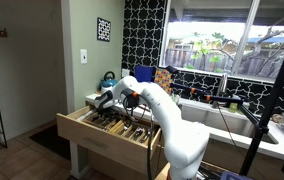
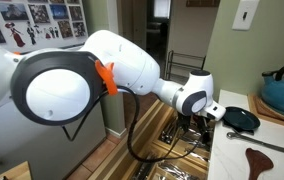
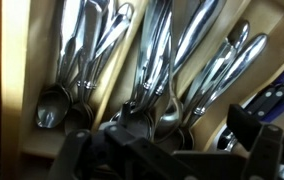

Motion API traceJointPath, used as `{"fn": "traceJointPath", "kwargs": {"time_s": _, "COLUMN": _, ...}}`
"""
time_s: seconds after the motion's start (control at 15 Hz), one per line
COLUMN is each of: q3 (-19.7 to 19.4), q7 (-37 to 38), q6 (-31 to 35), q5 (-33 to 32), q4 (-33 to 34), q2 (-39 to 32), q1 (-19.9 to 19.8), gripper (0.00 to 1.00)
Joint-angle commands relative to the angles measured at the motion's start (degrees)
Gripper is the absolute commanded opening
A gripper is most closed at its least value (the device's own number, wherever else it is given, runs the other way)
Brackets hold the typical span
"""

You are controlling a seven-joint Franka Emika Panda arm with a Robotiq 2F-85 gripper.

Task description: Pick up a silver tablespoon from the drawer and put it on the kitchen counter

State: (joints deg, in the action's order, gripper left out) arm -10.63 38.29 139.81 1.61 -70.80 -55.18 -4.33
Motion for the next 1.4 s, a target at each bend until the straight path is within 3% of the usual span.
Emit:
{"fn": "traceJointPath", "kwargs": {"time_s": 0.0, "q3": -1.58, "q7": -0.81, "q6": 2.0, "q5": -0.45, "q4": 0.56, "q2": -1.76, "q1": 1.12, "gripper": 0.82}}
{"fn": "traceJointPath", "kwargs": {"time_s": 0.2, "q3": -2.51, "q7": -0.4, "q6": 3.07, "q5": -0.65, "q4": 0.48, "q2": -2.34, "q1": 1.63, "gripper": 0.71}}
{"fn": "traceJointPath", "kwargs": {"time_s": 0.6, "q3": -4.75, "q7": 0.26, "q6": 7.46, "q5": -1.2, "q4": 0.91, "q2": -3.98, "q1": 2.7, "gripper": 0.8}}
{"fn": "traceJointPath", "kwargs": {"time_s": 0.67, "q3": -5.02, "q7": 0.28, "q6": 7.78, "q5": -1.21, "q4": 1.0, "q2": -4.24, "q1": 2.86, "gripper": 0.74}}
{"fn": "traceJointPath", "kwargs": {"time_s": 0.73, "q3": -5.22, "q7": 0.25, "q6": 8.16, "q5": -1.21, "q4": 1.09, "q2": -4.47, "q1": 3.0, "gripper": 0.54}}
{"fn": "traceJointPath", "kwargs": {"time_s": 0.87, "q3": -5.56, "q7": 0.21, "q6": 8.73, "q5": -1.19, "q4": 1.06, "q2": -4.7, "q1": 3.29, "gripper": 0.49}}
{"fn": "traceJointPath", "kwargs": {"time_s": 1.13, "q3": -6.14, "q7": 0.2, "q6": 9.51, "q5": -1.28, "q4": 0.37, "q2": -4.07, "q1": 3.86, "gripper": 0.16}}
{"fn": "traceJointPath", "kwargs": {"time_s": 1.33, "q3": -6.42, "q7": 0.18, "q6": 10.27, "q5": -1.24, "q4": -0.28, "q2": -3.45, "q1": 4.32, "gripper": 0.01}}
